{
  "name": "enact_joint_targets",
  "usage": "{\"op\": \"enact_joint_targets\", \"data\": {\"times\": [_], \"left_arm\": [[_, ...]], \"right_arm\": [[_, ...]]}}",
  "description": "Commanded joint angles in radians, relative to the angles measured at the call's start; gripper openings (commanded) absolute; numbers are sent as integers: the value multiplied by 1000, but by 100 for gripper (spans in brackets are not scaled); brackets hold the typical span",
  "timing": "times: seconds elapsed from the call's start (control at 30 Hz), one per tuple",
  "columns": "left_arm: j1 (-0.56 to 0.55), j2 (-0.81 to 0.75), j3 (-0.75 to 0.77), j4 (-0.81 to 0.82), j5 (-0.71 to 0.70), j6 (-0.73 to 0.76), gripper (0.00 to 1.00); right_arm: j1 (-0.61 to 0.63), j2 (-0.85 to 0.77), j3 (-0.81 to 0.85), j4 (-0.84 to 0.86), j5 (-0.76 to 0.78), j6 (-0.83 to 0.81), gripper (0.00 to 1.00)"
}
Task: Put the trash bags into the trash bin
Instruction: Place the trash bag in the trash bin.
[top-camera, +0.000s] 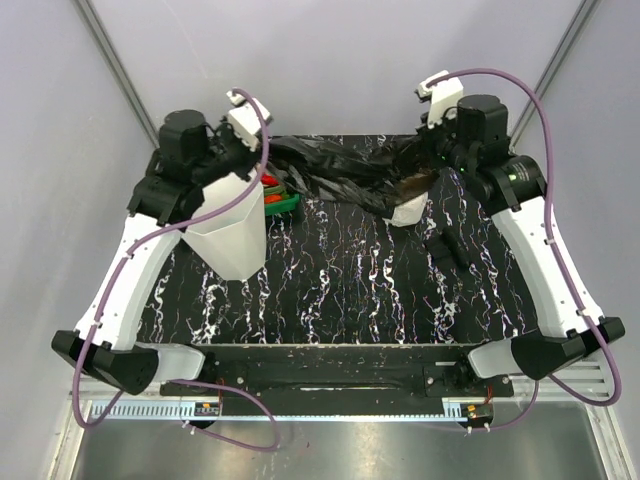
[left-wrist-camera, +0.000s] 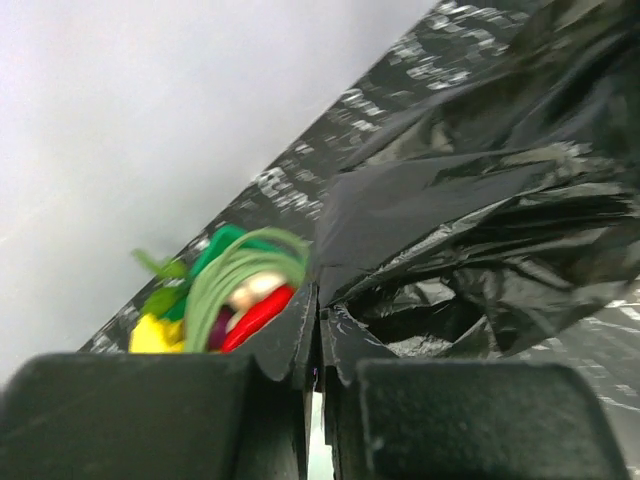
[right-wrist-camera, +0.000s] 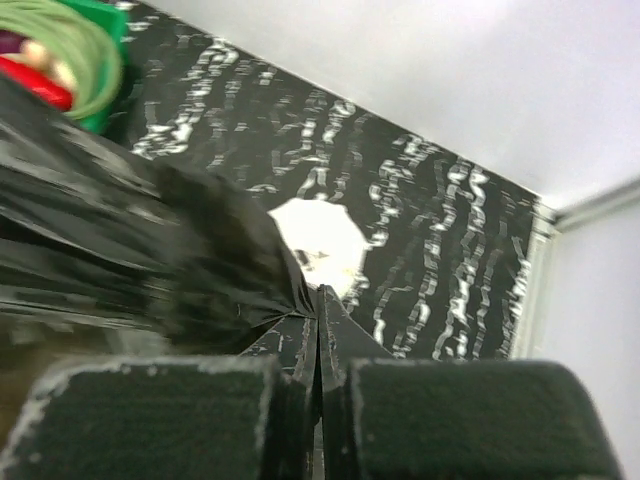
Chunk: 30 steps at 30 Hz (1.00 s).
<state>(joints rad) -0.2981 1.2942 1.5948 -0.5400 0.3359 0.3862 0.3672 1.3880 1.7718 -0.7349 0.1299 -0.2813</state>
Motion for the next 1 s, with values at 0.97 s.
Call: {"op": "enact_joint_targets", "data": {"times": [0.97], "left_arm": [[-128, -2, 413, -81, -512, 16, 0]], "right_arm": [[88, 218, 532, -168, -229, 37, 0]]}}
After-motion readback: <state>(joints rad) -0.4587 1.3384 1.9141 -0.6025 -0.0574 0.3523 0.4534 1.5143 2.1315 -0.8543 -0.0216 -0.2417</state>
